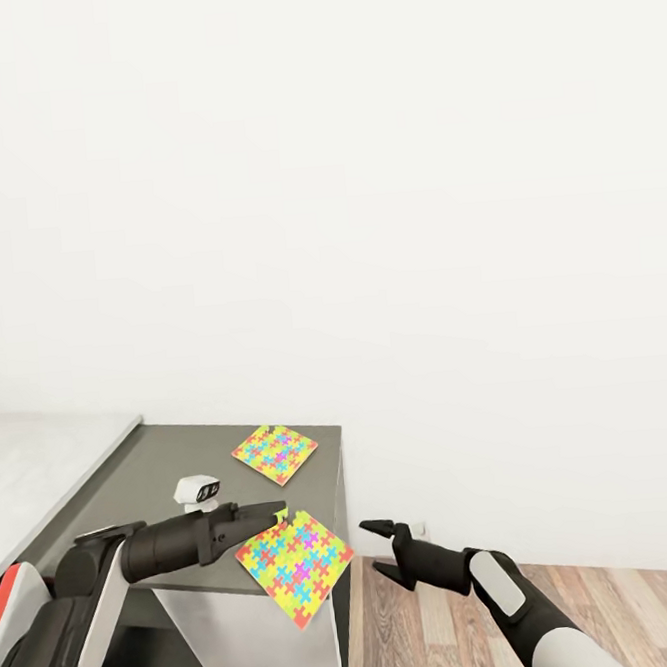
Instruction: Put all the toys in the child's room - the three board games (two on the bed and one on the table), the two jigsaw puzzles on the table, and the tennis ball on the table - inside the toy box on the table in the child's room.
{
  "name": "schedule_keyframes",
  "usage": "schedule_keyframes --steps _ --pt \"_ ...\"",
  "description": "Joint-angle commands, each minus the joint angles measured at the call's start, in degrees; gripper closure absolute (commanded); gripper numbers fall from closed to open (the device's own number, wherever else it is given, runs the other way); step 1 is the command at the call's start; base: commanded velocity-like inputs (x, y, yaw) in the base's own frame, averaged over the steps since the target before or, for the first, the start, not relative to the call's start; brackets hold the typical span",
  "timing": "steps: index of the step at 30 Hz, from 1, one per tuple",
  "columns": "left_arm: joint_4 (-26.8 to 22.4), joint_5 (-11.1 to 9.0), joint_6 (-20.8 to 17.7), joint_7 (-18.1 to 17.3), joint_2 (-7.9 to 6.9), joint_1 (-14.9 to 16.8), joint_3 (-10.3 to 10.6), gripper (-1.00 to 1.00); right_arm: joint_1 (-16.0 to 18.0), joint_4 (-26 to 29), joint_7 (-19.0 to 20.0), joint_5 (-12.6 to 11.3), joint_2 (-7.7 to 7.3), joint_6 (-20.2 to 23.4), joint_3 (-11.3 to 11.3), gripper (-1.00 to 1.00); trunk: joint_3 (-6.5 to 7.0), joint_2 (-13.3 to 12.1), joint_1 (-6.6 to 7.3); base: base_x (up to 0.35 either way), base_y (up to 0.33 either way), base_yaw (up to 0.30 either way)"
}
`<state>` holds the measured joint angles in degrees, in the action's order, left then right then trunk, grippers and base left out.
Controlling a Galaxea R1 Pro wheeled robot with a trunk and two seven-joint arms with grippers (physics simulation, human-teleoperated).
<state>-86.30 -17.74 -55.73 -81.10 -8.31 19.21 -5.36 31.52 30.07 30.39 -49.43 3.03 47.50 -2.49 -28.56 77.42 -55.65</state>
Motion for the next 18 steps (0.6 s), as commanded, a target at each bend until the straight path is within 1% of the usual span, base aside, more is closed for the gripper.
schedule_keyframes --steps 1,5,11,18 --pt "-0.01 -0.12 -0.60 -0.12 -0.03 0.03 0.00 -1.00 0.04 0.02 0.04 0.16 0.04 0.34 0.23 -1.00 -0.24 0.45 -0.22 0.000 0.000 0.000" --pt "-0.01 -0.11 -0.60 -0.11 -0.10 0.03 0.00 -1.00 0.04 0.01 0.03 0.31 0.05 0.32 1.47 -1.00 -0.96 2.05 -1.10 0.000 0.000 0.000" --pt "-0.01 -0.12 -0.60 -0.11 -0.24 0.03 -0.06 -1.00 0.04 0.03 0.02 0.38 0.05 0.31 2.25 -1.00 -2.04 4.46 -2.42 0.000 0.000 0.000" --pt "-0.01 -0.10 -0.60 -0.11 -0.38 0.03 -0.17 -1.00 0.04 0.05 0.02 0.40 0.05 0.31 2.39 -1.00 -2.04 4.46 -2.42 0.000 0.000 0.000"
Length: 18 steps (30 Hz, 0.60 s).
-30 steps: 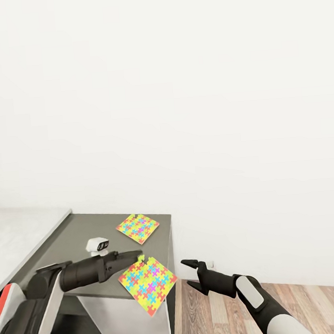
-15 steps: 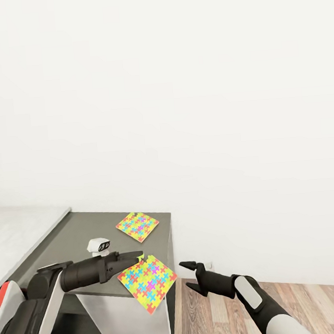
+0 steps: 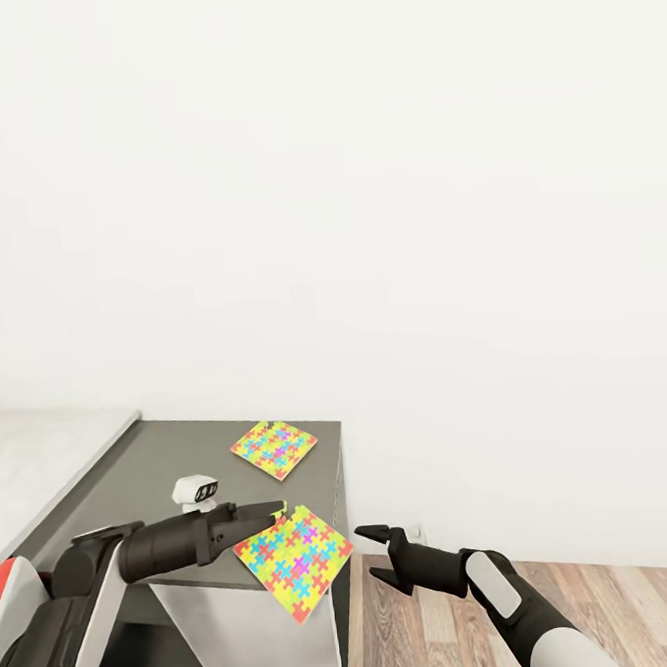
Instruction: Put all the toys in the child's room - the three board games (two on the bed and one on the table), the two jigsaw puzzles on the table, and the tennis ball on the table - inside the toy box on the table in the child's room.
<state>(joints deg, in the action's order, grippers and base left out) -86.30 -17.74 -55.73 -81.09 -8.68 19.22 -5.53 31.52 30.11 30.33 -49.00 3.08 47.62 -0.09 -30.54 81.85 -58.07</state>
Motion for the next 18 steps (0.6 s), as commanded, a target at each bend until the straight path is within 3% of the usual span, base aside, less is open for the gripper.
schedule_keyframes --steps 1,7,18 --pt "-0.01 -0.10 -0.60 -0.12 -0.03 0.03 -0.03 -1.00 0.03 0.01 0.08 -0.03 0.02 0.19 -0.01 -1.00 -0.06 0.03 0.00 0.000 0.000 0.000" --pt "-0.01 -0.10 -0.61 -0.19 -0.10 0.03 -0.17 -1.00 0.03 0.03 0.08 0.02 0.30 0.19 0.00 -1.00 -0.06 0.03 0.00 0.000 0.009 0.000" --pt "-0.01 -0.10 -0.53 -0.20 -0.14 0.03 -0.22 -1.00 0.03 0.04 0.08 0.04 0.70 0.19 0.05 -1.00 -0.06 0.03 0.00 0.000 0.102 0.000"
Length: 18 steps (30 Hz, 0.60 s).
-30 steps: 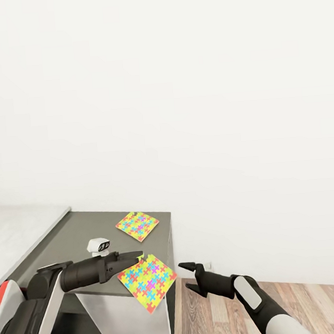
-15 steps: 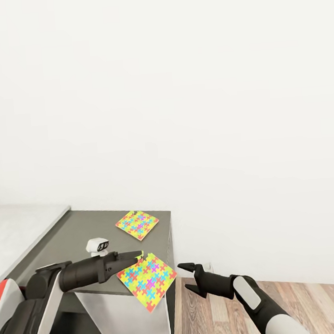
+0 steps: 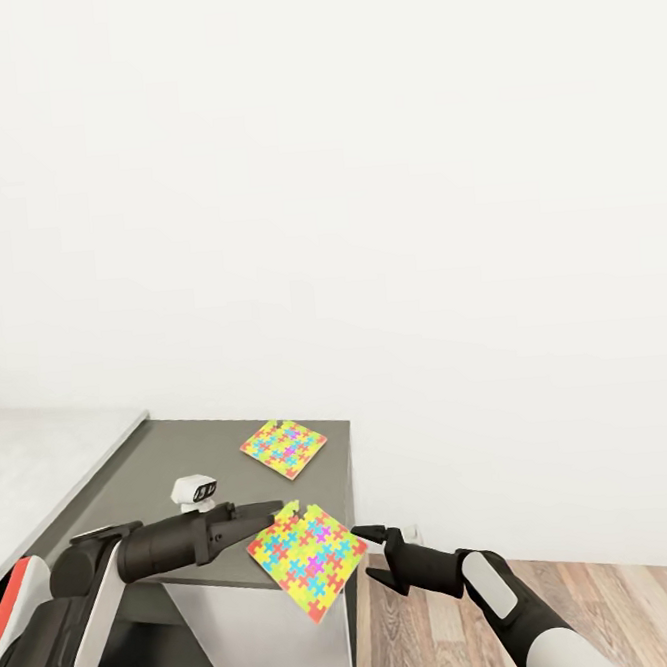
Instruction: Put all the toys in the child's room - the three board games (two on the bed and one on the table), the two jigsaw puzzles on the table, and the tennis ball on the table - inside the toy box on the table in the child's room.
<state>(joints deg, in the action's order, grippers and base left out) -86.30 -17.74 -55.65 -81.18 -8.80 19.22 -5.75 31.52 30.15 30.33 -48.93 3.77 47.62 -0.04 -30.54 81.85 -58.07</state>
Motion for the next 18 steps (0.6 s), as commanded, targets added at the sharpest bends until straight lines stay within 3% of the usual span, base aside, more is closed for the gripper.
schedule_keyframes --steps 1,18 --pt "-0.01 -0.10 -0.60 -0.12 -0.03 0.03 0.01 -1.00 0.03 0.00 0.08 -0.03 0.00 0.19 -0.02 -1.00 -0.06 0.03 0.00 0.000 0.018 0.000" --pt "-0.01 -0.10 -0.60 -0.12 -0.07 0.03 -0.04 -1.00 0.03 0.00 0.08 -0.03 0.06 0.19 0.02 -1.00 -0.06 0.03 0.00 0.000 0.007 0.000"
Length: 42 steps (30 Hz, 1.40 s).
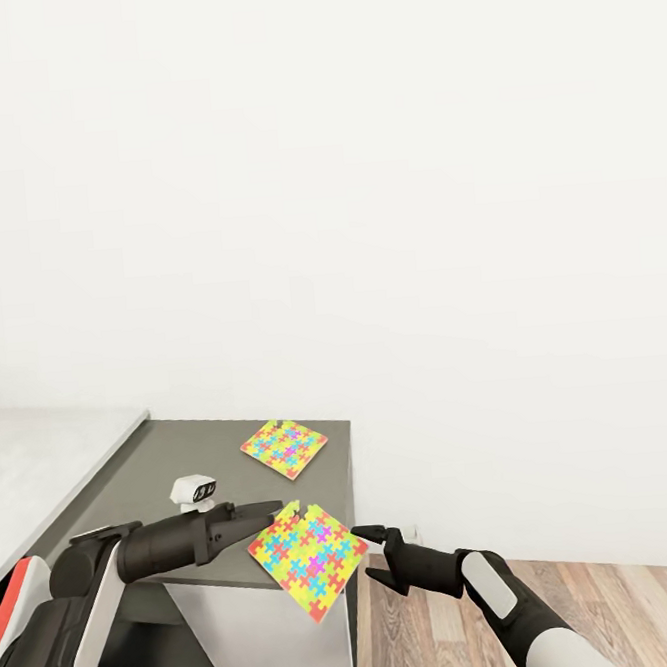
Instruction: Put all the toys in the child's room - the three board games (two on the bed and one on the table), the two jigsaw puzzles on the table, and the tennis ball on the table - inside the toy box on the table in the child's room.
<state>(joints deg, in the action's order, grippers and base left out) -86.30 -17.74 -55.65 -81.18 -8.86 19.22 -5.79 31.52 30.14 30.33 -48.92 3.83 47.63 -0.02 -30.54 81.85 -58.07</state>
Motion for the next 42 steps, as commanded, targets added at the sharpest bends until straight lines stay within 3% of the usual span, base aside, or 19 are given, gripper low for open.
schedule_keyframes --steps 1,4,5,10,15,19,27,35,42 --pt "-0.01 -0.10 -0.60 -0.12 -0.02 0.03 0.00 -1.00 0.03 0.02 0.08 -0.03 0.01 0.19 0.00 -1.00 -0.06 0.03 0.00 0.000 0.015 0.000" --pt "-0.01 -0.10 -0.60 -0.12 -0.02 0.03 0.00 -1.00 0.03 0.04 0.08 -0.03 0.02 0.19 0.00 -1.00 -0.06 0.03 0.00 0.000 0.009 0.000" --pt "-0.01 -0.12 -0.60 -0.15 -0.02 0.03 0.00 -1.00 0.03 0.06 0.08 -0.03 0.03 0.19 0.01 1.00 -0.06 0.03 0.00 0.000 0.004 0.000" --pt "0.07 -0.59 -0.65 -0.77 -0.09 0.03 -1.19 -1.00 0.03 0.09 0.08 -0.03 0.04 0.19 0.01 1.00 -0.06 0.03 0.00 -0.002 0.002 0.000" --pt "0.08 -0.63 -0.69 -7.25 -0.16 -0.03 -4.44 -1.00 0.03 0.09 0.08 -0.03 0.03 0.19 0.02 1.00 -0.06 0.03 0.00 -0.150 -0.073 0.000" --pt "0.08 -0.56 -1.19 -8.82 -0.26 -0.05 -5.92 -1.00 0.03 0.09 0.08 -0.03 0.03 0.19 0.02 1.00 0.12 -0.37 0.22 -0.067 -0.036 0.000" --pt "0.08 -0.59 -1.64 -8.82 -1.79 -0.06 -6.01 -1.00 0.03 0.09 0.08 -0.03 0.03 0.19 0.02 1.00 1.56 -3.58 1.98 -0.005 -0.003 0.000" --pt "0.08 -0.56 -1.82 -8.82 -1.95 -0.06 -5.97 -1.00 0.03 0.09 0.08 -0.03 0.02 0.06 0.02 1.00 2.99 -6.79 3.74 0.000 0.000 0.000" --pt "0.08 -0.48 -1.83 -8.82 -1.95 -0.01 -5.90 -1.00 0.03 0.09 0.23 -0.18 -0.05 -3.56 0.02 1.00 4.25 -9.59 5.27 0.000 0.000 0.000"
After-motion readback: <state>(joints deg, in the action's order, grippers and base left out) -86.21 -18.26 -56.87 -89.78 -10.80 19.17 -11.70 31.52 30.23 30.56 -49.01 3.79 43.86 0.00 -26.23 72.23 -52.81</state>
